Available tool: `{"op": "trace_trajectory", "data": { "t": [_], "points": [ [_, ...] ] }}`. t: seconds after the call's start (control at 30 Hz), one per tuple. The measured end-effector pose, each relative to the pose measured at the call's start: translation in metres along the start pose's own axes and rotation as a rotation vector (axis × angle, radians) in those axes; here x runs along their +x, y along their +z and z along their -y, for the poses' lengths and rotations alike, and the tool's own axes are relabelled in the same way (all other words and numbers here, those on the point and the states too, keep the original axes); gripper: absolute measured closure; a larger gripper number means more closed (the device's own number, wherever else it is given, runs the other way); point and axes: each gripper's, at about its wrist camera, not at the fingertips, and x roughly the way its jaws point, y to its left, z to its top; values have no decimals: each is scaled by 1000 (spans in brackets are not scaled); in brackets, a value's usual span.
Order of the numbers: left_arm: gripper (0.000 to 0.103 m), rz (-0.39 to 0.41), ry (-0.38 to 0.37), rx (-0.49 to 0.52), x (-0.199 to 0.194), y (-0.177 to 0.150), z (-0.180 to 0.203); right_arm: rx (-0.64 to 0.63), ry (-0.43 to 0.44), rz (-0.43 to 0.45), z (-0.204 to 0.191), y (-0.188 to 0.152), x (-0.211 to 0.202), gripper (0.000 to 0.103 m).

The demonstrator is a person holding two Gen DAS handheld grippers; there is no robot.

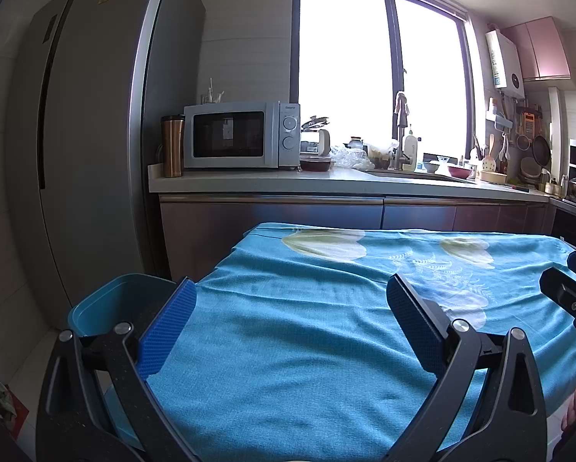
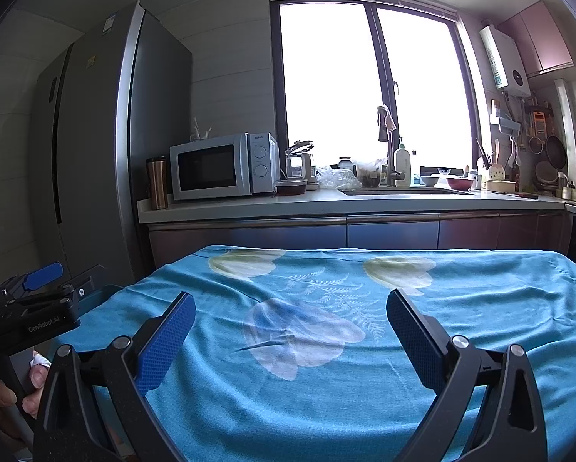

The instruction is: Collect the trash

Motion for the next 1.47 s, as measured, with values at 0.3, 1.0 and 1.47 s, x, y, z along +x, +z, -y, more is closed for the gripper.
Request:
{"op": "trace_trajectory", "data": {
  "t": [0.3, 1.0, 1.47],
  "points": [
    [6, 3, 4, 4, 0, 2, 0, 1, -2, 3, -1, -1, 0, 7],
    [6, -15, -7, -9, 5, 6, -1, 11, 0, -5, 4, -1, -1, 7],
    [6, -225, -81, -24, 74, 26, 3, -11, -189, -287, 75, 14, 67, 7]
  ]
}}
